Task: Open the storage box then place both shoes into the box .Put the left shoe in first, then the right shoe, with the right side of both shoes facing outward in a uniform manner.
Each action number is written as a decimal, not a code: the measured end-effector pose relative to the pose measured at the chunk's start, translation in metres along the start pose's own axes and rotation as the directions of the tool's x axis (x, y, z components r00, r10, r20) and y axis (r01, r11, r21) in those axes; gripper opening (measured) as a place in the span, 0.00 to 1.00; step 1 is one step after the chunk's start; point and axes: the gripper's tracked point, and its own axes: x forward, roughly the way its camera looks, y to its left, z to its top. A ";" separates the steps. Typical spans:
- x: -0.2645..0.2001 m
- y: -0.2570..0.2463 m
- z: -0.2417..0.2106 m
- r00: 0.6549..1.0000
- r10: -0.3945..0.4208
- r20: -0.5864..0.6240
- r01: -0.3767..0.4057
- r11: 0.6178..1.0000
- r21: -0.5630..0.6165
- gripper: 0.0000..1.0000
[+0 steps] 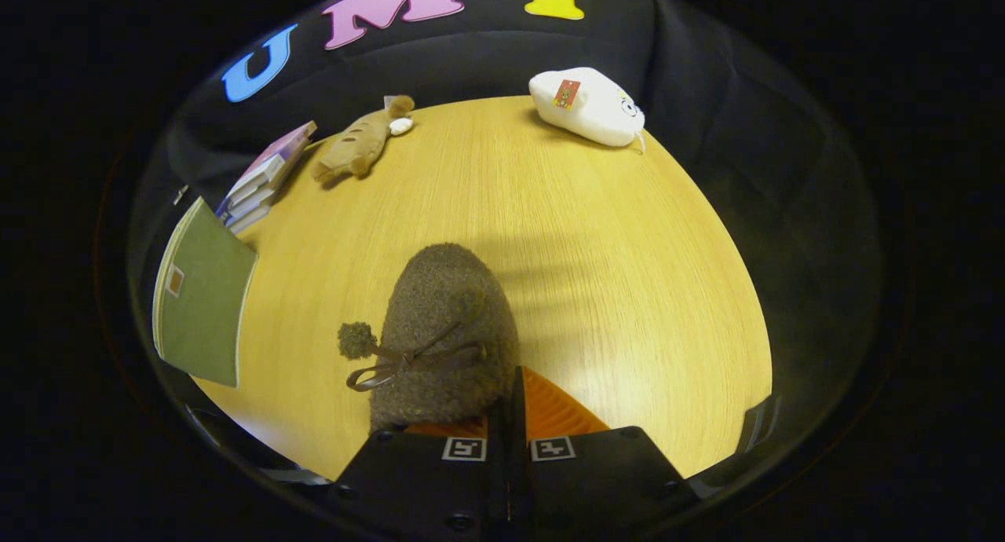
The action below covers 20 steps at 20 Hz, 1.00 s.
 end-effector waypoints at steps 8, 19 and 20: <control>-0.089 0.107 0.062 0.990 0.053 0.132 -0.070 0.990 0.122 0.06; -0.138 0.329 0.094 0.959 0.234 0.162 -0.245 0.968 0.054 0.06; -0.137 0.346 0.093 0.957 0.245 0.155 -0.253 0.967 0.036 0.06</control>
